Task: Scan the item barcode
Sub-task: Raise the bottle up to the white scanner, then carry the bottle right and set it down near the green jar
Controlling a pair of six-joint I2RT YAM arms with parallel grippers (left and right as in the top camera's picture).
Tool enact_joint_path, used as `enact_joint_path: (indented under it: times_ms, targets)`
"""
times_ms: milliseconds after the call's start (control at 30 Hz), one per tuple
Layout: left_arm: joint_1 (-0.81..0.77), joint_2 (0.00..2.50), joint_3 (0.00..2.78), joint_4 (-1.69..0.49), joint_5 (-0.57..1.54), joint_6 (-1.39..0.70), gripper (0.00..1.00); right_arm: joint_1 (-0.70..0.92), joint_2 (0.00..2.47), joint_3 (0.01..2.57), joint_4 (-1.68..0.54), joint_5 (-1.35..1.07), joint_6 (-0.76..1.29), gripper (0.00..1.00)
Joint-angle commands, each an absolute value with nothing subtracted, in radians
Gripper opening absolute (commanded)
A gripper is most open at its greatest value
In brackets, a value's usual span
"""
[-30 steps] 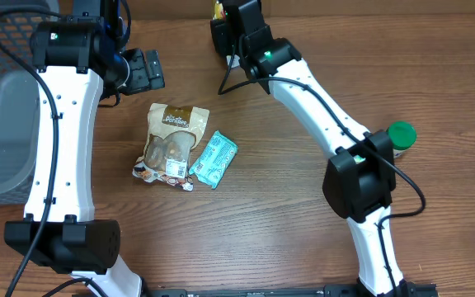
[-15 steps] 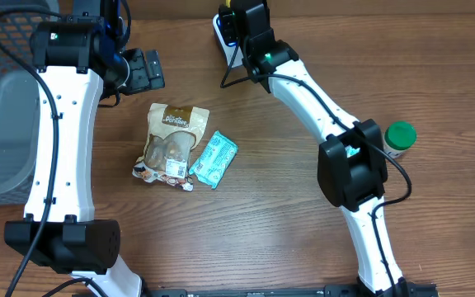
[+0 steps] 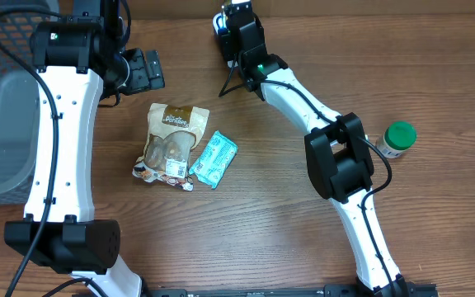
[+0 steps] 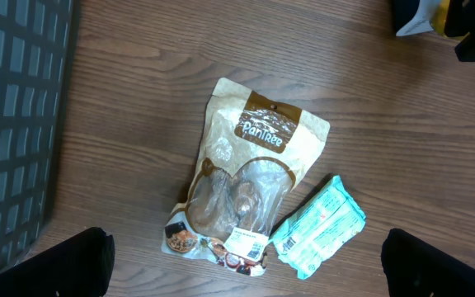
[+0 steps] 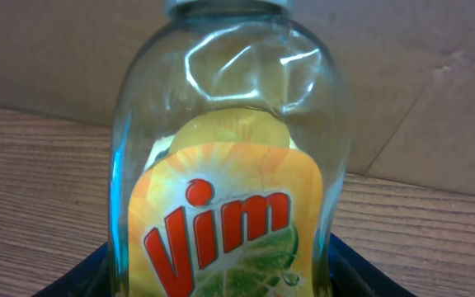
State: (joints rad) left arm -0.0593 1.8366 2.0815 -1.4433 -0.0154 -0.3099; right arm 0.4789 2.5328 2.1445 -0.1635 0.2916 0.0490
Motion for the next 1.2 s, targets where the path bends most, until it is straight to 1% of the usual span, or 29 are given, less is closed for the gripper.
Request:
enact_joint_path:
  times_ms: [0,200,333,467,667,900,967,1067,1167]
  targets:
    - [-0.066,1.838,2.096,-1.439,-0.010,-0.299,0.99,0.476,2.520,2.161,-0.140,0.294,0.044,0.38]
    - [-0.066,1.838,2.096,-1.439,-0.010,-0.299,1.00,0.476,2.494,2.161,-0.169,0.295,0.045,0.38]
    - [-0.066,1.838,2.096,-1.439,-0.010,-0.299,0.99,0.476,2.414,2.161,-0.191,0.294,0.045,0.38]
    - [-0.066,1.838,2.096,-1.439,-0.010,-0.299,1.00,0.476,2.316,2.161,-0.274,0.294,0.049,0.38]
    - [-0.066,1.838,2.096,-1.439,-0.010,-0.299,1.00,0.475,2.197,2.161,-0.551,0.294,0.093,0.38]
    - [-0.066,1.838,2.096,-1.440,-0.010,-0.299,1.00,0.459,2.166,2.160,-1.016,0.294,0.175,0.38]
    - [-0.066,1.838,2.096,-1.439,-0.010,-0.299,1.00,0.445,2.170,2.151,-1.137,0.293,0.250,0.38]
    - [-0.066,1.838,2.096,-1.439,-0.010,-0.299,1.00,0.424,2.170,2.100,-1.246,0.283,0.286,0.38]
    - [-0.066,1.838,2.096,-1.439,-0.010,-0.299,1.00,0.407,2.170,2.032,-1.298,0.283,0.306,0.38]
